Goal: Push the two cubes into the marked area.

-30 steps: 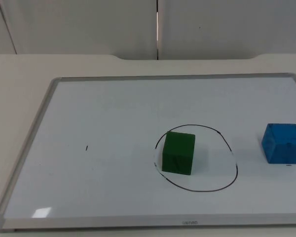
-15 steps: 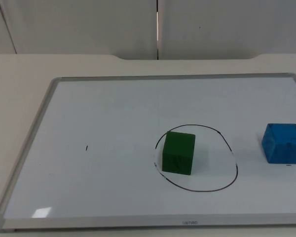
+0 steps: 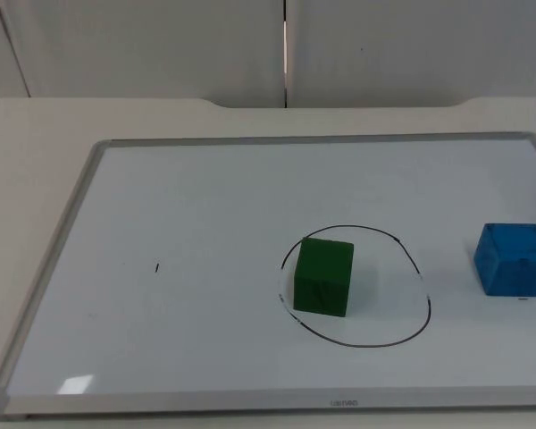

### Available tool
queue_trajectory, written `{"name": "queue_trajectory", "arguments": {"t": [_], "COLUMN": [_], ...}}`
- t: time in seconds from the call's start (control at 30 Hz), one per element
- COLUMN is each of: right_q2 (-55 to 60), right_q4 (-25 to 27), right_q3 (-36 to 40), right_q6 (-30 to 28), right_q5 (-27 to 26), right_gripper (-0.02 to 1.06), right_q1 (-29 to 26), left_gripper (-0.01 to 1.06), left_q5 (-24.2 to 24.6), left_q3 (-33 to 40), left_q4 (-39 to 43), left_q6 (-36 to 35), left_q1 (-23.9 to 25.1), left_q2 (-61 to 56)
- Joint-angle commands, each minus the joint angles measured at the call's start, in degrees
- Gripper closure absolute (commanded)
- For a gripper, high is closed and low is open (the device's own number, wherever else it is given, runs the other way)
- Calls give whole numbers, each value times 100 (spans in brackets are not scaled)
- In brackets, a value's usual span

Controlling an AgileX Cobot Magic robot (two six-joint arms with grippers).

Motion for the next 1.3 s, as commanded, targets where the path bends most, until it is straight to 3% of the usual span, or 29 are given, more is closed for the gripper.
{"name": "queue_trajectory", "arguments": {"t": [0.0, 0.3, 0.43, 0.63, 1.03, 1.27], "right_q2": [473, 1846, 2396, 2669, 3197, 3319], "right_q4": [-1, -1, 21, 36, 218, 275], "right_q3": [-138, -436, -453, -462, -984, -984], "right_q6": [20, 9, 9, 9, 9, -31], "right_q5": [-259, -445, -796, -1156, -1037, -1249], "right_gripper": [105, 105, 105, 105, 105, 105], "right_q1": [-34, -34, -34, -34, -34, -34], "left_gripper": [105, 105, 105, 105, 105, 105], "left_q5": [-66, -66, -66, -66, -66, -66], "left_q3": [29, 29, 29, 29, 29, 29], "left_q4": [-13, -13, -13, -13, -13, -13], "left_q6": [-38, -38, -38, -38, -38, -38], "left_q1": [11, 11, 11, 11, 11, 11], "left_q2": [-23, -23, -23, -23, -23, -23]}}
